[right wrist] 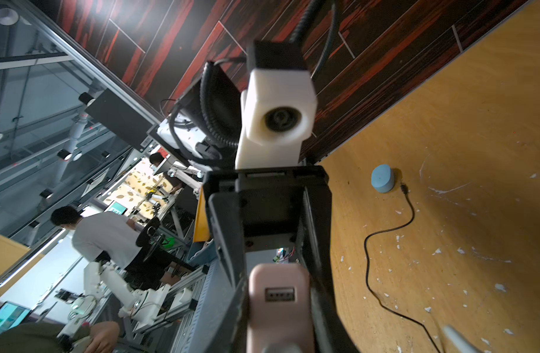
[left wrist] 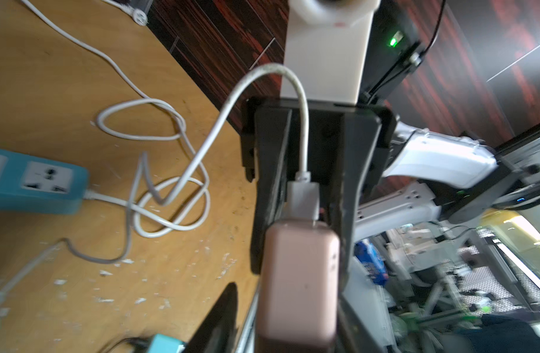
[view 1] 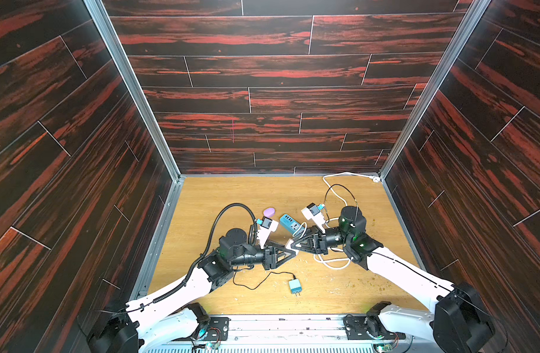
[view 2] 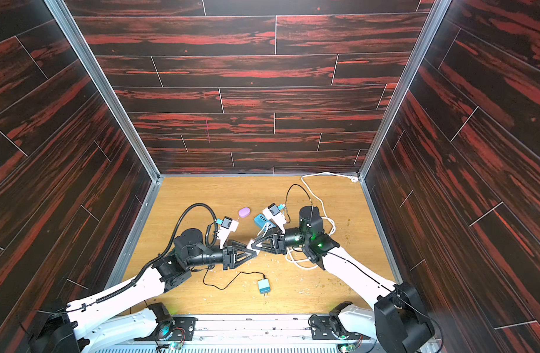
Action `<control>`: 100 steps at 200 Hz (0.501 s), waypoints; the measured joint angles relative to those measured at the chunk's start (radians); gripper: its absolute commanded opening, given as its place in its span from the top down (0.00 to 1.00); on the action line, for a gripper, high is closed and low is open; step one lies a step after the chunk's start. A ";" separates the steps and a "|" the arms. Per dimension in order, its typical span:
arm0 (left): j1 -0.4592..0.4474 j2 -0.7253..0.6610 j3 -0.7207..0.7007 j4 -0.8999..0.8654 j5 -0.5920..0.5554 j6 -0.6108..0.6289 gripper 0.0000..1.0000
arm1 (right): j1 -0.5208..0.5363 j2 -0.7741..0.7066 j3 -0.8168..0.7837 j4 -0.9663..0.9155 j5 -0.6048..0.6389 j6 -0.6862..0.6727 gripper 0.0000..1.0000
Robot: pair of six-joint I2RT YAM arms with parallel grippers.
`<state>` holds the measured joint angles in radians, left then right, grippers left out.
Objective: Charge the bluetooth headset
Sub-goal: Pick up the plug from the center of the board.
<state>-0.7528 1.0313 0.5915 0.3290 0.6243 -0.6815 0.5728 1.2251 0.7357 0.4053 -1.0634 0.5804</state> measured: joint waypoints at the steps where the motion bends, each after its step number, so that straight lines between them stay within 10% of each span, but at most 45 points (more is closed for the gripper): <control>1: 0.000 -0.002 0.000 -0.006 -0.005 0.004 0.42 | 0.000 0.000 0.002 -0.005 0.003 -0.003 0.86; 100: 0.003 -0.161 -0.138 -0.194 -0.420 0.103 0.30 | -0.001 0.016 0.074 -0.092 0.064 0.008 0.85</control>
<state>-0.7498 0.8700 0.4538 0.1352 0.2043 -0.5789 0.5716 1.2407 0.8093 0.3138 -0.9993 0.5880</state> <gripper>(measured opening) 0.688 0.292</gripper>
